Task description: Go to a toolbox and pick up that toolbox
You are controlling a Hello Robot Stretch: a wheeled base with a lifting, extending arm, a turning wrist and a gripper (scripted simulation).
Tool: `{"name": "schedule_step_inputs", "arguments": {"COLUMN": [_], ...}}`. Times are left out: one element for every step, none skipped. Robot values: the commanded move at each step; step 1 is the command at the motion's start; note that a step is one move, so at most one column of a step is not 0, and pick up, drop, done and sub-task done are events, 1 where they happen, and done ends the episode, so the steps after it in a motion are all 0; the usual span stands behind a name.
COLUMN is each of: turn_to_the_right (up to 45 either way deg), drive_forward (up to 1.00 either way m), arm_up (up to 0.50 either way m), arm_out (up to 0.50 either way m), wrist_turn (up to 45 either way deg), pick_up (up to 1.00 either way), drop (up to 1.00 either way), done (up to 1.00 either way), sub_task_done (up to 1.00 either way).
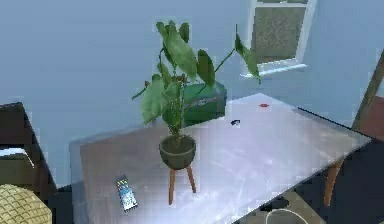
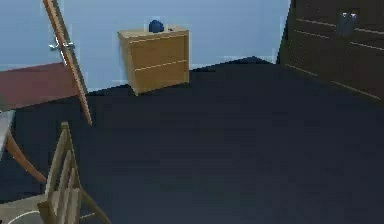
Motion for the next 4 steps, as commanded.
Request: {"name": "schedule_step_inputs", "arguments": {"turn_to_the_right": [45.0, 45.0, 12.0, 0.0], "drive_forward": [0.00, 0.00, 0.00, 0.55], "arm_up": [0.00, 0.00, 0.00, 0.00], "arm_out": [0.00, 0.00, 0.00, 0.00], "wrist_turn": [0.0, 0.0, 0.0, 0.0], "pick_up": [0.00, 0.00, 0.00, 0.00], "drop": [0.00, 0.00, 0.00, 0.00], "done": [0.00, 0.00, 0.00, 0.00], "sub_task_done": [0.00, 0.00, 0.00, 0.00]}}
